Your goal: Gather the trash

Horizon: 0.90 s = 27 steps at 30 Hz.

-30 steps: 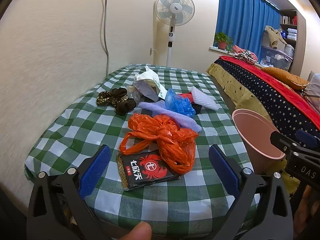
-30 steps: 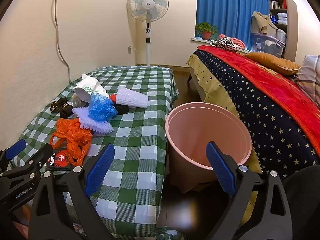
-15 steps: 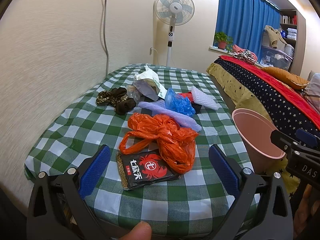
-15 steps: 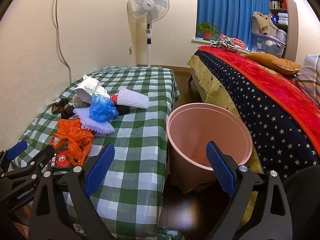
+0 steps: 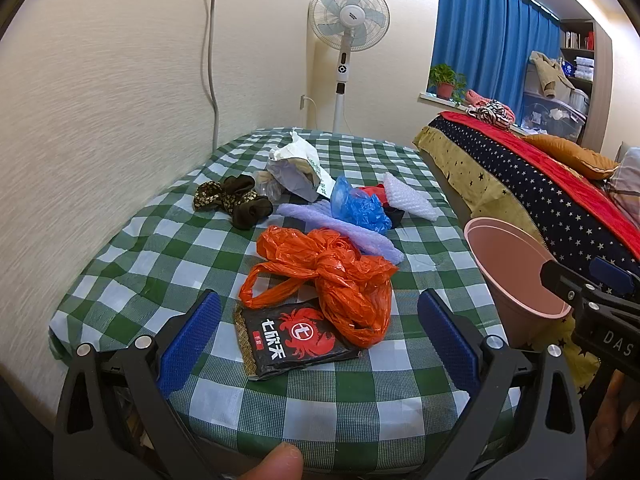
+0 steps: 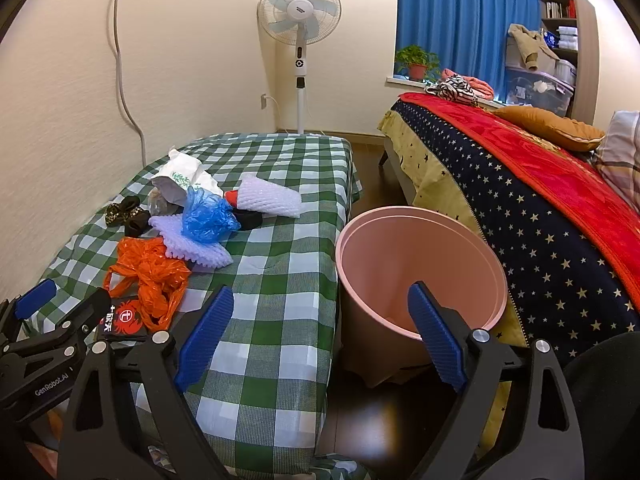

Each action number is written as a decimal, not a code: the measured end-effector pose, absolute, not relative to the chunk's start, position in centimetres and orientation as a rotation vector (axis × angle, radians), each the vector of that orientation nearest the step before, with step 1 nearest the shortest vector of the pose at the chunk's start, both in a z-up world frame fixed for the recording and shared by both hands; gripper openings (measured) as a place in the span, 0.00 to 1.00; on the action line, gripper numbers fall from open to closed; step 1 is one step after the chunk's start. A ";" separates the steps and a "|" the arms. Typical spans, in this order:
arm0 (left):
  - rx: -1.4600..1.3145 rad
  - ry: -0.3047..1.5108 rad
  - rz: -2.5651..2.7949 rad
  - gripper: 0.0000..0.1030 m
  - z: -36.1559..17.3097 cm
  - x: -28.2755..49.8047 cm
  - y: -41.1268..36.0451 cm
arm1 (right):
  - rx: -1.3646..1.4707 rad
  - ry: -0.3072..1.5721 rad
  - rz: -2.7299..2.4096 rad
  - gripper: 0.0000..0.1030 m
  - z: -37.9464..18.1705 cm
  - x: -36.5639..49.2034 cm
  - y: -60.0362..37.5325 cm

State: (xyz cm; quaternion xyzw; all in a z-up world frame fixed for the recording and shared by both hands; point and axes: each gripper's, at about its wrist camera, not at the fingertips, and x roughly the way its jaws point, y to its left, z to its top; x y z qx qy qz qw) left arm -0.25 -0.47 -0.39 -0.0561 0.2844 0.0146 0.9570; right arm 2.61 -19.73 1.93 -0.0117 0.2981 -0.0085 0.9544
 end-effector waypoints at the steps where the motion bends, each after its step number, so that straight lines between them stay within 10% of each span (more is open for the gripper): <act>1: -0.114 0.577 0.029 0.92 -0.4 -0.2 -0.4 | -0.025 0.605 -0.017 0.85 2.0 2.7 -19.6; 27: -0.114 0.577 0.029 0.92 -0.4 -0.2 -0.4 | -0.022 0.603 -0.007 0.83 2.0 2.6 -19.5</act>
